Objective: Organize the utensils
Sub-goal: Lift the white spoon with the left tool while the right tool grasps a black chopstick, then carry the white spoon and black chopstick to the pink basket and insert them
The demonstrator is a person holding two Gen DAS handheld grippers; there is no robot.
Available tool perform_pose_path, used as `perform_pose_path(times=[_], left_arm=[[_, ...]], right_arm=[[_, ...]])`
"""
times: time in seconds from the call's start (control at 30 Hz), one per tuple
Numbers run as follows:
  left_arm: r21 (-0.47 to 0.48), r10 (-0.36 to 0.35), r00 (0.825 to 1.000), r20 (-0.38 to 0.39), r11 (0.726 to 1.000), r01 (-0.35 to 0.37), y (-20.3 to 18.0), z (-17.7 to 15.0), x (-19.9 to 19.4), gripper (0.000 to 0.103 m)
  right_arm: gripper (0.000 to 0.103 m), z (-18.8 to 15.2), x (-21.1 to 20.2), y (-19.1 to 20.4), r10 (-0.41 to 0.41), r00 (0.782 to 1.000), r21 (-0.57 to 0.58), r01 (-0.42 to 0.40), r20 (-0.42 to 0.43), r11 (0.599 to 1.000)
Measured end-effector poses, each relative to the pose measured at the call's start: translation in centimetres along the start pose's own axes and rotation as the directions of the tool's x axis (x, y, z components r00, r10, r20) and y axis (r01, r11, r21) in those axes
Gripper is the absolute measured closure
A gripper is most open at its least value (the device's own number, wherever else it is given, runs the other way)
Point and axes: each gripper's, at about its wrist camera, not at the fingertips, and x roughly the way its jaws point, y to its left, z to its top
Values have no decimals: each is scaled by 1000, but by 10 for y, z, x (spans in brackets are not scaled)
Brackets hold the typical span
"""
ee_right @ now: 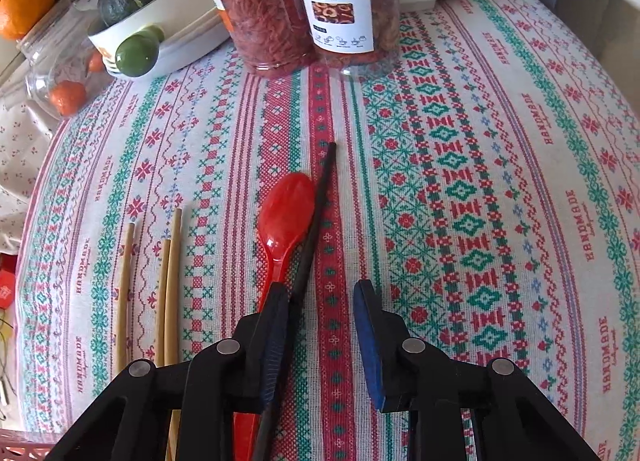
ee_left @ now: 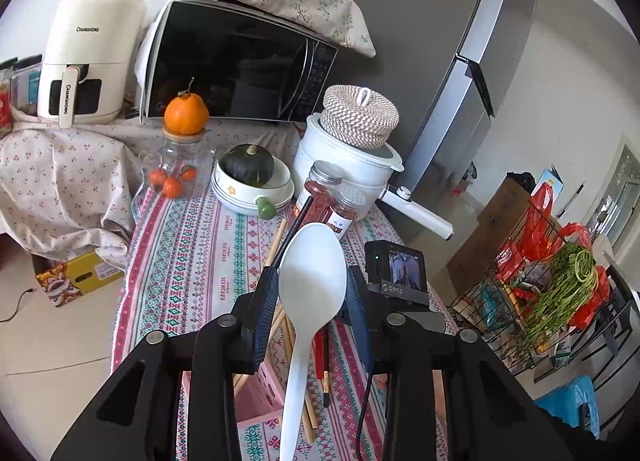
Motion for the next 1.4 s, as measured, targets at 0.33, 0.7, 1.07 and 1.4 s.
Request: perform_pose_path(times=[0.33,0.7,1.07,1.4], left_arm=[[-5,10,999,48,1000,-10,7,-1,-2,67],[74,46,975,216,995,-64,10,-3,-11,66],[105,89,965,245,987,-117,11,-12,6,66],[105,124,967,225,983,-150,19,-16,25,66]], right_arm=[[98,-12,-9,-2,-47,998,-58,44,-49,997],[98,-28,-113,-27,96,982,3,-98,162,995],[98,-49,-179,-29,110,940,-55,-98,323,994],[98,-55,-197,-29,130,934,-64,-115,333,991]])
